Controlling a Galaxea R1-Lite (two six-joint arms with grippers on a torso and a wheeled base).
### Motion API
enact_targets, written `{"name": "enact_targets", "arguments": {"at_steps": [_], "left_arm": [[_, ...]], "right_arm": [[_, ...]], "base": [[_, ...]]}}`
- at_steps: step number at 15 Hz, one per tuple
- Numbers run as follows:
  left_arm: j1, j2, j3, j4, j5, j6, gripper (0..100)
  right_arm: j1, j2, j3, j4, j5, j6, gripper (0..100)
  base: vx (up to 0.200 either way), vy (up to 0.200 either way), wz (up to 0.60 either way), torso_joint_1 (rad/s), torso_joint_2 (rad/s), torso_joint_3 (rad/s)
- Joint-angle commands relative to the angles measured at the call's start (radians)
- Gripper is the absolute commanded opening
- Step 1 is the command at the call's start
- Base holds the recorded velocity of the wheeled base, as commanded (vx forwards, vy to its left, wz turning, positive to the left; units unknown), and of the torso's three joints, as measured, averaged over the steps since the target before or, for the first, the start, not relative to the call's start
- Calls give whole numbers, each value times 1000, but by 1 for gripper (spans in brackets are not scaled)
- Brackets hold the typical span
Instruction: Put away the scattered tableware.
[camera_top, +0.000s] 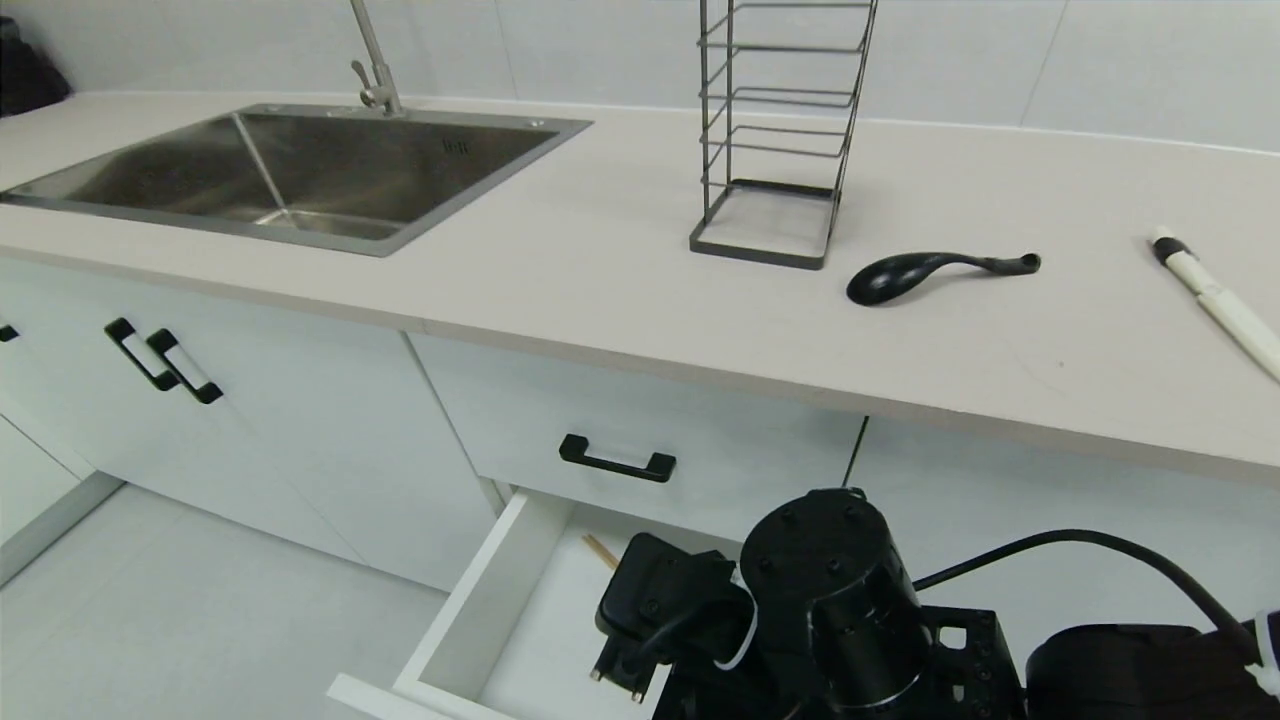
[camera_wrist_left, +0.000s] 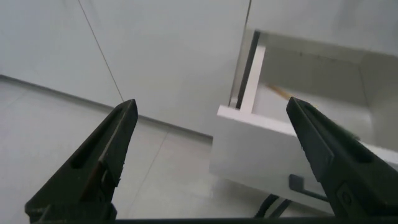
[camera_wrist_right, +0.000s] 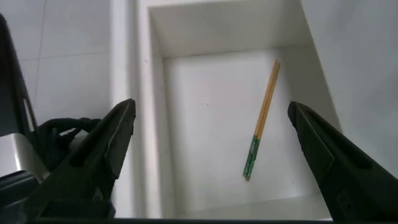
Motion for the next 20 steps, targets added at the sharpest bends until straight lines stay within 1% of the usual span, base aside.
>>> {"name": "enact_targets", "arguments": {"at_steps": [1, 4, 8, 10, 13, 14, 18, 20], "left_arm": [[0, 0, 1, 0, -1, 0, 100], [0, 0, 1, 0, 0, 0, 100], [0, 0, 1, 0, 0, 0, 100], [0, 0, 1, 0, 0, 0, 100], [0, 0, 1, 0, 0, 0, 100], [0, 0, 1, 0, 0, 0, 100], [0, 0, 1, 0, 0, 0, 100], [0, 0, 1, 0, 0, 0, 100]], "right_arm": [[-1, 2, 3, 1, 0, 0, 100], [-1, 4, 2, 1, 0, 1, 100], [-3, 8, -8, 1, -2, 1, 100], [-3, 13, -18, 3, 0, 4, 100], [-32, 47, -110, 11, 7, 3, 100], [-37, 51, -121, 11, 9, 0, 100], [-60, 71, -121, 9, 26, 0, 100], [-75, 67, -104, 9, 26, 17, 100]], "base": [[0, 0, 0, 193, -593, -173], [0, 0, 0, 245, -504, -216], [0, 0, 0, 142, -475, -212], [0, 0, 0, 412, -478, -229], [0, 0, 0, 316, -502, -242], [0, 0, 0, 290, -525, -251], [0, 0, 0, 282, -531, -256], [0, 0, 0, 134, -263, -129]]}}
